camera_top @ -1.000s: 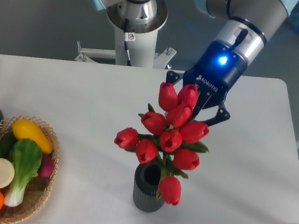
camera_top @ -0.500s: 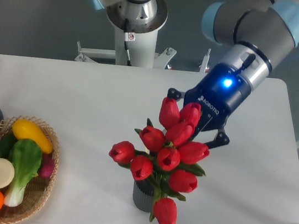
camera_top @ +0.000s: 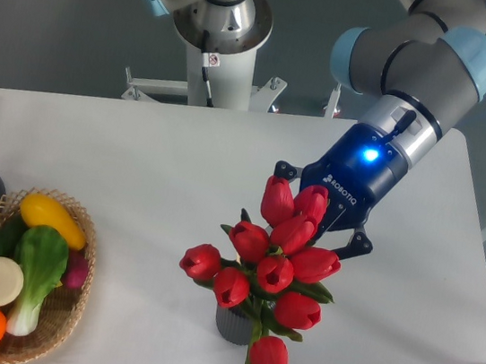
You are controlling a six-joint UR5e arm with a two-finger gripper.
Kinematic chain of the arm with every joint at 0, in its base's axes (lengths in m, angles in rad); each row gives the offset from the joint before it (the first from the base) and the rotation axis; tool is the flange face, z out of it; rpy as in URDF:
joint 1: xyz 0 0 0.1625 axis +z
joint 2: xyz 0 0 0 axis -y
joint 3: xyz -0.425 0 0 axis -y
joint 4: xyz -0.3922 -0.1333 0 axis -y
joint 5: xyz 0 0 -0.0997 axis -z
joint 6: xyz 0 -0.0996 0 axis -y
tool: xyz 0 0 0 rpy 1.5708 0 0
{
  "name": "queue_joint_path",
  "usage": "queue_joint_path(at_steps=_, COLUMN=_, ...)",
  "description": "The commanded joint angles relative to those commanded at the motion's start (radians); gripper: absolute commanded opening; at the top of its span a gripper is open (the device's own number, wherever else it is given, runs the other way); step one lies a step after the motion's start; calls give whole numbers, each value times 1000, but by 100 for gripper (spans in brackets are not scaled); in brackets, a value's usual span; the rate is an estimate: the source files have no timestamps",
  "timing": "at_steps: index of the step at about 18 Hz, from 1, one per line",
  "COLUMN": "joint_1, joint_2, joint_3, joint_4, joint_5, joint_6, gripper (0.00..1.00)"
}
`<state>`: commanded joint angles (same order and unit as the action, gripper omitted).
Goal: Insert the flowers into the vase
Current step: 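Push the held tulips further down into the vase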
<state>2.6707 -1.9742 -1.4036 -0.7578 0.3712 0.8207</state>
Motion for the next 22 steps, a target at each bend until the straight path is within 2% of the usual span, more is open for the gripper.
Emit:
queue_joint_path(at_steps=15, joint_1=6, joint_2=0, joint_3=-29, joint_4=3, joint_5=5, joint_6=34, gripper=19)
queue_joint_path(at_steps=22, joint_1=5, joint_2=9, joint_3=-115, joint_4=5, joint_5=5, joint_6=126, gripper=20)
